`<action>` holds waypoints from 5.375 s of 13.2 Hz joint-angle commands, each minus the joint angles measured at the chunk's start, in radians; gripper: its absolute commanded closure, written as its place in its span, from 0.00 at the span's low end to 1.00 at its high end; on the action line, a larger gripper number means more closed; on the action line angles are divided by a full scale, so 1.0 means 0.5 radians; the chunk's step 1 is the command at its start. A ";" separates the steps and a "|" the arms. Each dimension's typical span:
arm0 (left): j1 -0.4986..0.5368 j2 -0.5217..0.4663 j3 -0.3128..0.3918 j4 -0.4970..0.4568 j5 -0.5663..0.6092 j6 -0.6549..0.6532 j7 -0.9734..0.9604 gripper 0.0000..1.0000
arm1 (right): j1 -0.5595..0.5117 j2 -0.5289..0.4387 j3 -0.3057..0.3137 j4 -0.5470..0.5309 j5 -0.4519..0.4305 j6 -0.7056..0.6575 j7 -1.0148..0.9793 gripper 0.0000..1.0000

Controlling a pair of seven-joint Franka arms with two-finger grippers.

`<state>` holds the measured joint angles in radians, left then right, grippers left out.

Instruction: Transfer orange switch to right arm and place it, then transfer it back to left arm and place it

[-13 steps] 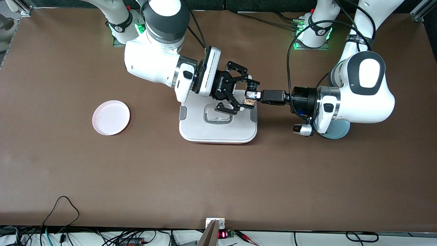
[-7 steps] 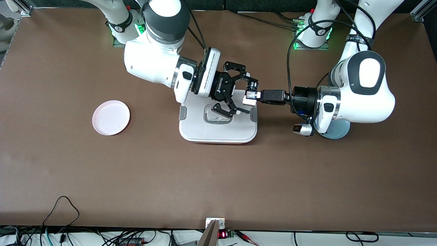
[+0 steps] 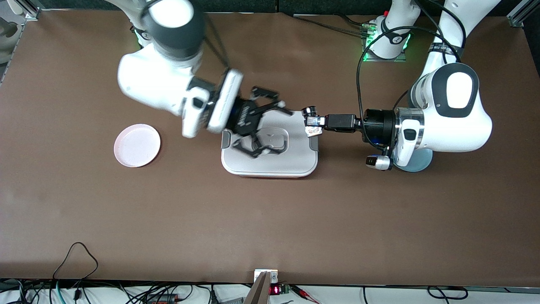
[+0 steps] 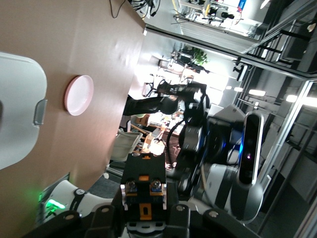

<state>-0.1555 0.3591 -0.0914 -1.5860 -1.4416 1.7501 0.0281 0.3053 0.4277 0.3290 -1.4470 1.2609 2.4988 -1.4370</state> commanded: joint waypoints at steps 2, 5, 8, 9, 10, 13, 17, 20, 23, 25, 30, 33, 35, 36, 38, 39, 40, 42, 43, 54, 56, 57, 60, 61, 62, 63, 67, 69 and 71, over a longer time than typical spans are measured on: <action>0.108 -0.074 0.023 -0.025 0.387 -0.033 -0.273 0.97 | -0.264 -0.125 -0.114 -0.128 -0.202 -0.484 -0.022 0.00; 0.200 -0.120 0.051 0.003 0.954 -0.042 -0.720 0.98 | -0.288 -0.140 -0.286 -0.152 -0.208 -0.693 0.045 0.00; 0.253 -0.141 0.066 0.049 1.626 -0.134 -1.190 0.99 | -0.289 -0.140 -0.363 -0.159 -0.342 -0.687 0.534 0.00; 0.259 -0.142 0.078 0.052 1.777 -0.153 -1.343 0.99 | -0.289 -0.140 -0.363 -0.159 -0.489 -0.681 0.794 0.00; 0.262 -0.142 0.094 0.058 1.894 -0.165 -1.548 0.99 | -0.292 -0.150 -0.363 -0.159 -0.643 -0.687 1.064 0.00; 0.259 -0.135 0.131 0.104 2.336 -0.199 -2.309 1.00 | -0.295 -0.156 -0.369 -0.162 -1.069 -0.730 1.663 0.00; 0.253 -0.035 0.131 0.104 2.750 -0.175 -2.908 1.00 | -0.295 -0.156 -0.461 -0.152 -1.496 -1.079 2.476 0.00; 0.311 0.103 0.155 0.098 2.813 -0.107 -2.998 1.00 | -0.295 -0.168 -0.535 -0.113 -1.781 -1.419 3.053 0.00; 0.403 0.263 0.155 0.073 2.819 0.089 -2.965 1.00 | -0.282 -0.202 -0.535 -0.039 -2.202 -1.827 3.309 0.00; 0.443 0.358 0.155 0.055 2.822 0.144 -2.965 1.00 | -0.279 -0.220 -0.532 0.062 -2.590 -2.119 3.291 0.00; 0.492 0.368 0.155 -0.227 2.822 0.350 -2.907 1.00 | -0.337 -0.349 -0.728 0.117 -2.890 -2.028 3.276 0.00; 0.504 0.331 0.155 -0.402 2.822 0.485 -2.879 1.00 | -0.500 -0.352 -0.719 0.121 -2.780 -1.933 3.273 0.00; 0.544 0.331 0.158 -0.469 2.831 0.531 -2.879 0.99 | -0.750 -0.395 -0.716 0.099 -2.535 -1.887 3.127 0.00; 0.553 0.337 0.158 -0.491 2.831 0.543 -2.879 0.99 | -0.806 -0.395 -0.713 0.090 -2.522 -1.890 2.913 0.00; 0.584 0.343 0.158 -0.516 2.831 0.562 -2.879 0.99 | -0.789 -0.395 -0.707 0.078 -2.601 -1.914 2.797 0.00; 0.584 0.346 0.158 -0.522 2.831 0.562 -2.879 0.99 | -0.728 -0.401 -0.698 0.038 -2.699 -1.914 2.806 0.00; 0.584 0.346 0.158 -0.540 2.831 0.565 -2.882 0.97 | -0.639 -0.410 -0.701 0.029 -2.763 -1.917 2.876 0.00; 0.584 0.346 0.158 -0.607 2.831 0.665 -2.882 0.85 | -0.593 -0.444 -0.695 0.010 -2.761 -1.924 3.027 0.00; 0.584 0.361 0.158 -0.608 2.831 0.681 -2.879 0.71 | -0.565 -0.484 -0.698 -0.044 -2.761 -1.899 3.030 0.00; 0.633 0.071 0.115 -0.289 2.794 0.384 -1.721 0.00 | -0.608 -0.815 -0.738 -0.542 -2.580 -1.592 2.871 0.00; 0.636 -0.073 0.072 -0.289 2.788 0.350 -1.243 0.00 | -0.617 -0.791 -0.790 -0.472 -2.565 -1.598 2.614 0.00; 0.633 -0.144 0.072 -0.289 2.788 0.347 -1.022 0.00 | -0.614 -0.797 -0.790 -0.432 -2.565 -1.623 2.628 0.00; 0.633 -0.344 0.069 -0.283 2.733 0.249 -0.802 0.00 | -0.614 -0.745 -0.787 -0.337 -2.583 -1.681 3.027 0.00; 0.627 -0.380 0.069 -0.267 2.733 0.240 -0.796 0.00 | -0.614 -0.745 -0.790 -0.330 -2.580 -1.687 2.942 0.00; 0.618 -0.405 0.060 -0.225 2.733 0.191 -0.783 0.00 | -0.617 -0.754 -0.793 -0.327 -2.568 -1.690 2.829 0.00; 0.621 -0.442 -0.010 -0.179 2.748 0.106 -0.695 0.00 | -0.614 -0.760 -0.793 -0.327 -2.568 -1.721 2.807 0.00; 0.630 -0.537 -0.090 -0.053 2.751 -0.005 -0.286 0.00 | -0.614 -0.776 -0.790 -0.315 -2.568 -1.733 2.807 0.00; 0.667 -0.546 -0.130 0.055 2.760 -0.235 -0.268 0.00 | -0.608 -0.776 -0.790 -0.303 -2.571 -1.733 2.797 0.00; 0.462 -0.540 -0.057 0.131 2.846 -0.263 -0.277 0.00 | -0.614 -0.776 -0.793 -0.303 -2.571 -1.755 2.797 0.00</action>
<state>0.1440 0.0858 -0.1397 -1.5676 -0.0557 1.6545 -0.1278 0.0030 0.0398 -0.0682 -1.6168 -0.0387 1.6506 -0.0197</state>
